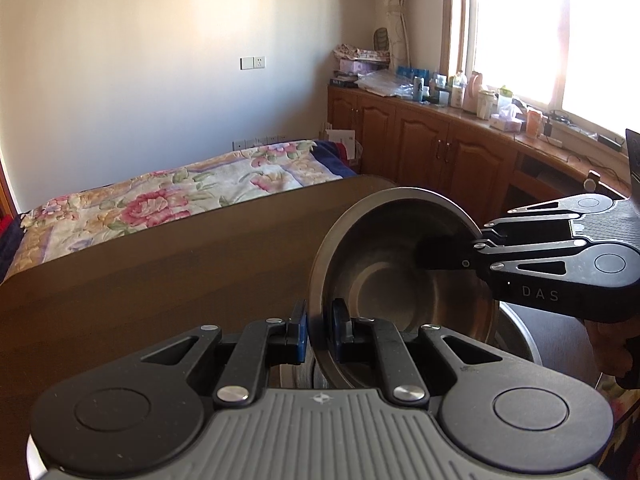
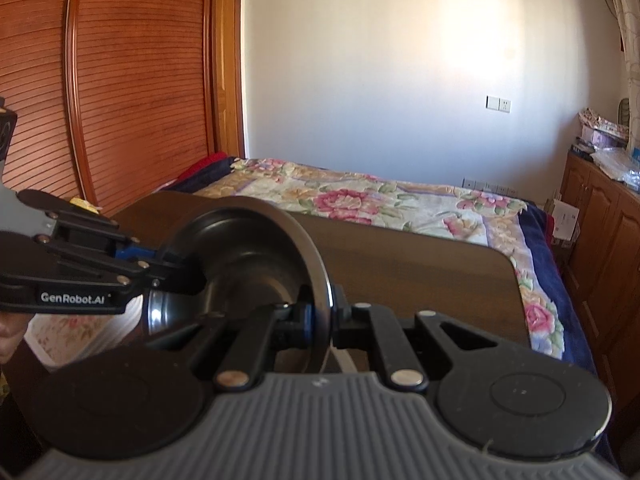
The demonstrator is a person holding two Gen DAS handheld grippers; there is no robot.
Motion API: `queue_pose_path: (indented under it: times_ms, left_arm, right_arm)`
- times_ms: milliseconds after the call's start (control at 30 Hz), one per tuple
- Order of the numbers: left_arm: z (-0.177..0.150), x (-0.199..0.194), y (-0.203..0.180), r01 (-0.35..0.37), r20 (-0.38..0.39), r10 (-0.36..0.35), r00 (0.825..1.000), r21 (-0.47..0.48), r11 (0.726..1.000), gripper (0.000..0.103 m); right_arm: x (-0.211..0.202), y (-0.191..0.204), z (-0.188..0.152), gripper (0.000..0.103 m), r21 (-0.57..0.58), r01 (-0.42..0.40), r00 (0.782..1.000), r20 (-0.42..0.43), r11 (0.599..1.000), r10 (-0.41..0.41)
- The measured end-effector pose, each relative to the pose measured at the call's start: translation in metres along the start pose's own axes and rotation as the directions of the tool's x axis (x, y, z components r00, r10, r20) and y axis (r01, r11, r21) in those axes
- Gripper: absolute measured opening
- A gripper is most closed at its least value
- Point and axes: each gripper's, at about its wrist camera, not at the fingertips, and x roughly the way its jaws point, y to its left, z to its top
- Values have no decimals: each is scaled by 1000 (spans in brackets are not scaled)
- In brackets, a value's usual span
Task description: Organize plates and bowls
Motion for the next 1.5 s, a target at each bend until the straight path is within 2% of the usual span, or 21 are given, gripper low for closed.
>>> queue_pose_path:
  times_ms: [433, 733, 967, 1133, 1367, 1500]
  left_arm:
    - [-12, 5, -2, 22, -39, -21, 999, 10, 1000, 13]
    - [-14, 10, -1, 25, -42, -24, 999, 1, 1000, 13]
    - [-15, 10, 1, 22, -34, -23, 999, -10, 1000, 13]
    - [-10, 1, 4, 31, 2, -31, 1000, -40, 999, 13]
    - [-6, 4, -4, 13, 12, -13, 1000, -10, 1000, 14]
    - [-10, 8, -5, 0, 2, 0, 1000, 1, 1000, 13]
  right_arm:
    - [0, 1, -17, 10, 29, -23, 999, -39, 999, 24]
    - [4, 4, -25, 10, 9, -17, 997, -70, 1000, 17]
    - [3, 4, -25, 10, -3, -19, 997, -72, 1000, 19]
    - [4, 3, -25, 11, -15, -29, 996, -79, 999, 28]
    - [7, 1, -21, 11, -44, -58, 992, -112, 997, 53]
    - [6, -1, -19, 11, -44, -54, 993, -104, 998, 49]
